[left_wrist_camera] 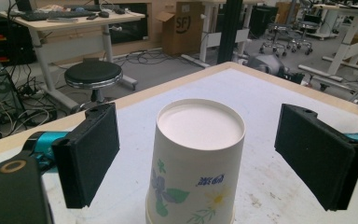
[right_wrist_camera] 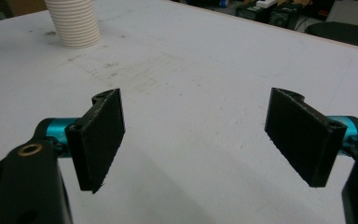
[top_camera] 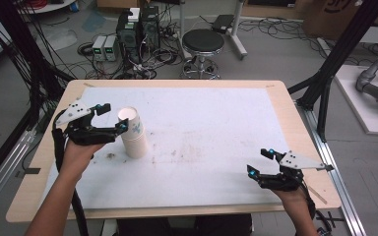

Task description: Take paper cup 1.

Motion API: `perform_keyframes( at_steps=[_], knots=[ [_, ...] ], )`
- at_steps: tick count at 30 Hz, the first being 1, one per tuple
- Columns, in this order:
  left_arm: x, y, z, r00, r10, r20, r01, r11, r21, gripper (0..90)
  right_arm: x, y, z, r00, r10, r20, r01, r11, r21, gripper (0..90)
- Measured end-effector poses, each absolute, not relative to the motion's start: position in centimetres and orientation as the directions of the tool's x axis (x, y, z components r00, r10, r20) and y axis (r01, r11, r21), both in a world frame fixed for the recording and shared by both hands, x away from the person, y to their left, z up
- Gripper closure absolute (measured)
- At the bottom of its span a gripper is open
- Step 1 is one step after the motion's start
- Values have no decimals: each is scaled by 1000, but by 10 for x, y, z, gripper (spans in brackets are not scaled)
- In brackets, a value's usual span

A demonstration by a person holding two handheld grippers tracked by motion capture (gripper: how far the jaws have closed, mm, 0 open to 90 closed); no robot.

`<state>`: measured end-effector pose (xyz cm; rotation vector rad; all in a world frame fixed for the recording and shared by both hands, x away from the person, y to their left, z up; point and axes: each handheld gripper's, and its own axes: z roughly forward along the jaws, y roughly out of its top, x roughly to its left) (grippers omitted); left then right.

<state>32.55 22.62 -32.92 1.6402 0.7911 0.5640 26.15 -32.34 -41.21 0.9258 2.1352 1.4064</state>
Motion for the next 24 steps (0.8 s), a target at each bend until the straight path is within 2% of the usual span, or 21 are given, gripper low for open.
perform_keyframes(
  at_steps=[13,16,24],
  knots=[
    [344,210,-334,671,739,-57,235,-140,962,142,261,-324,-412,-692,721,14,296,266,918,205],
    [348,208,-335,682,729,-58,240,-148,959,200,261,-324,-412,-693,721,15,297,267,917,205],
    [354,206,-339,699,711,-73,265,-163,950,283,261,-325,-411,-689,724,21,300,259,918,205]
  ],
)
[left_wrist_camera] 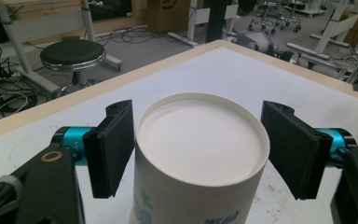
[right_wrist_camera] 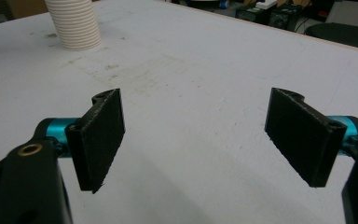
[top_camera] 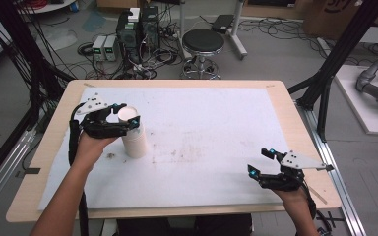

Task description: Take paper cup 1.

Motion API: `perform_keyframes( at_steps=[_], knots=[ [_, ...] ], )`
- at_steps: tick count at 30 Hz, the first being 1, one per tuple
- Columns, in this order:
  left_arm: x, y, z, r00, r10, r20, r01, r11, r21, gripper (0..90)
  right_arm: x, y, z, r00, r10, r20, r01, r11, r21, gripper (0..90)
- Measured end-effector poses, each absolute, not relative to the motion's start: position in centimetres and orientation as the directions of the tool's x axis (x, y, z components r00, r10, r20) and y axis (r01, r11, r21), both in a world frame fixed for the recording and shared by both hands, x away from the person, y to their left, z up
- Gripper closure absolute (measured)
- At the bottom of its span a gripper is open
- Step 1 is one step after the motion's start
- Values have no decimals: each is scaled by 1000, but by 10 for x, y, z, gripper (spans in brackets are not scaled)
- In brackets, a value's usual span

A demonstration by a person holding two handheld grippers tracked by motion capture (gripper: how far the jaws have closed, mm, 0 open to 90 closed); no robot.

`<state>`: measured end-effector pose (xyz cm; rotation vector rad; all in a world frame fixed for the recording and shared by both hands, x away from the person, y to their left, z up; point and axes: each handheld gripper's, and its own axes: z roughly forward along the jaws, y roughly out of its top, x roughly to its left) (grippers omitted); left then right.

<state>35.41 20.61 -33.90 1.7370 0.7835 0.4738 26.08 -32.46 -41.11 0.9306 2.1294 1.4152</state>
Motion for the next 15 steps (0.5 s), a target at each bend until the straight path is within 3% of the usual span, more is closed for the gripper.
perform_keyframes(
  at_steps=[6,15],
  knots=[
    [354,207,-339,705,706,-69,258,-165,952,346,261,-325,-411,-689,725,17,296,260,919,205],
    [353,209,-330,710,700,-74,238,-140,961,351,261,-325,-411,-690,724,18,297,261,919,205]
  ],
)
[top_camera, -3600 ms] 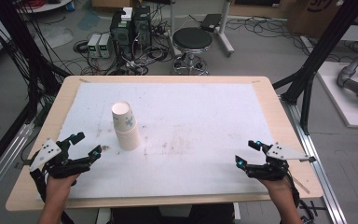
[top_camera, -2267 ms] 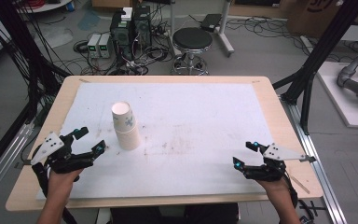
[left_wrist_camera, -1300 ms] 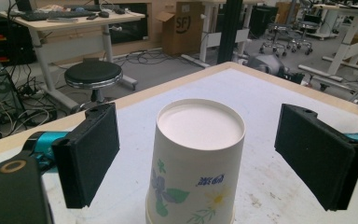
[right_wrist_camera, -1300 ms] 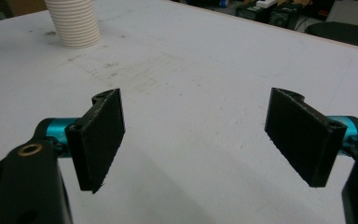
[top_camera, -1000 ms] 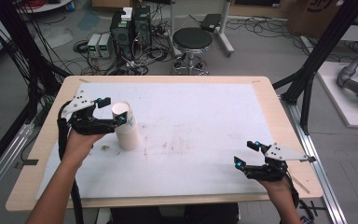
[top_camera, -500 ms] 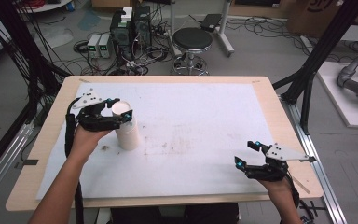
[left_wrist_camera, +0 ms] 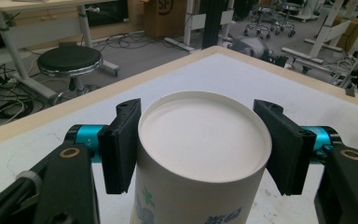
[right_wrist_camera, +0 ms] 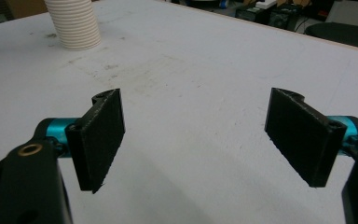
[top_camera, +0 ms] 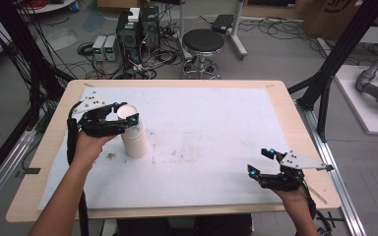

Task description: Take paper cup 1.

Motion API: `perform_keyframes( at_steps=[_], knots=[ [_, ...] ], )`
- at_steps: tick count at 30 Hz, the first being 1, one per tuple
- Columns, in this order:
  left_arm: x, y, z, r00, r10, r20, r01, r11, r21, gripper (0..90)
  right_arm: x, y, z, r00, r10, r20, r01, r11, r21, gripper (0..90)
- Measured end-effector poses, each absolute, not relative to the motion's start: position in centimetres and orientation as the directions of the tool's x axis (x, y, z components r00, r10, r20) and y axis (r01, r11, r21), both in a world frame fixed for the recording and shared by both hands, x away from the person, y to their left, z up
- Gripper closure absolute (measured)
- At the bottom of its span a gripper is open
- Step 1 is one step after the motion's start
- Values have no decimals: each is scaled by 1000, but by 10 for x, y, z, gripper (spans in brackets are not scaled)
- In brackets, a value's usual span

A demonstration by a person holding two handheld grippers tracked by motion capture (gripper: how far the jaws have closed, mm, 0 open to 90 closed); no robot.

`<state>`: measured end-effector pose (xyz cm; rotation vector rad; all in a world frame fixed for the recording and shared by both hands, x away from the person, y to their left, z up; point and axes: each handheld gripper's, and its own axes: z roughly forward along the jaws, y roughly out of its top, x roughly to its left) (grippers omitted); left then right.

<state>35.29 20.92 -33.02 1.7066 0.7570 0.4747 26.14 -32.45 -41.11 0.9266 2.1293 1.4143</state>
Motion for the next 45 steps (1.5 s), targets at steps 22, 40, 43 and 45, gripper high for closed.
perform_keyframes(
  at_steps=[22,40,43,45],
  knots=[
    [330,209,-259,741,671,-6,65,-63,996,362,261,-324,-410,-690,723,24,297,253,921,205],
    [316,169,-268,837,547,-30,67,-48,997,363,269,-310,-403,-742,669,51,291,252,923,204],
    [315,161,-277,848,528,-37,78,-56,995,363,271,-308,-404,-750,660,47,289,263,920,204],
    [314,155,-285,853,520,-45,89,-60,994,363,270,-307,-404,-751,659,54,295,261,919,203]
  ],
)
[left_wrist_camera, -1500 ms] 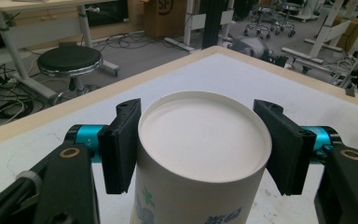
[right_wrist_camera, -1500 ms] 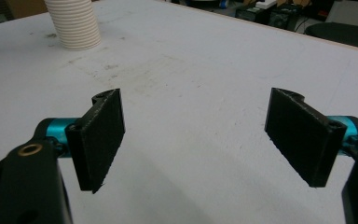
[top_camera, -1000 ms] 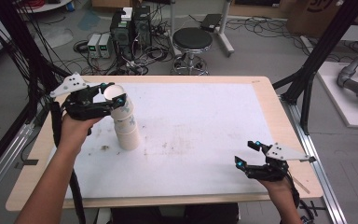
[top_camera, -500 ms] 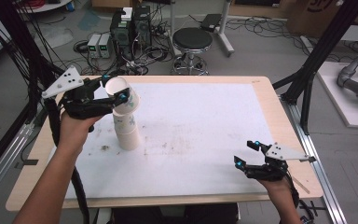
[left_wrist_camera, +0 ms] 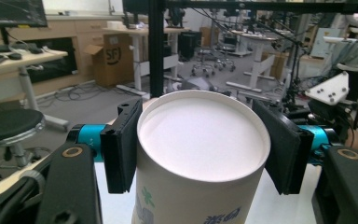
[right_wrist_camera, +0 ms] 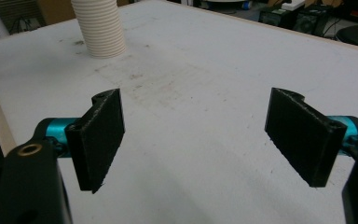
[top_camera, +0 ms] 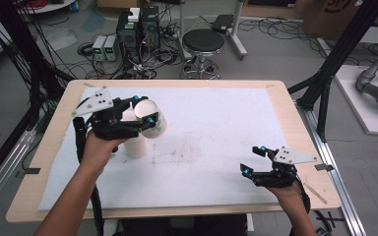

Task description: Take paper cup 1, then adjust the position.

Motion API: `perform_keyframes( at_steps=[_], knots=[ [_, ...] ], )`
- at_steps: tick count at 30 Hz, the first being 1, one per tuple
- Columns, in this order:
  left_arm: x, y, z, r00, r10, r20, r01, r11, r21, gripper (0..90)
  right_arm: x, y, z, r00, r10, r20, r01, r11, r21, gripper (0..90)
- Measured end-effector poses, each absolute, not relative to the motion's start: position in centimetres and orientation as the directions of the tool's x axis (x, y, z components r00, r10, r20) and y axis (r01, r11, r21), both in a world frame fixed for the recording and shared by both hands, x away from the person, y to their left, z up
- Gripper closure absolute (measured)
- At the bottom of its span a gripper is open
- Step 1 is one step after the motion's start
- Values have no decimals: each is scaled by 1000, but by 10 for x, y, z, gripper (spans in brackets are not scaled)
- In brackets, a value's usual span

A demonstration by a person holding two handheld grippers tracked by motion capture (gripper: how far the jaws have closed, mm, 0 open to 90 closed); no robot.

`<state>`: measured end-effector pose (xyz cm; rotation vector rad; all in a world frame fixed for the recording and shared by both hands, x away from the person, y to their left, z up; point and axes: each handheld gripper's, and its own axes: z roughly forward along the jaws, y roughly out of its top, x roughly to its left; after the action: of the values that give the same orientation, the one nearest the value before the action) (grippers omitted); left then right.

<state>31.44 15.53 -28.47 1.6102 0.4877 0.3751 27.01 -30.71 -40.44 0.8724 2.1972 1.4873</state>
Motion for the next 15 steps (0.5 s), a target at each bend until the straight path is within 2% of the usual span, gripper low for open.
perform_keyframes(
  at_steps=[15],
  knots=[
    [316,131,-321,893,436,-110,159,-77,984,363,268,-293,-398,-811,581,66,270,272,924,204]
  ],
)
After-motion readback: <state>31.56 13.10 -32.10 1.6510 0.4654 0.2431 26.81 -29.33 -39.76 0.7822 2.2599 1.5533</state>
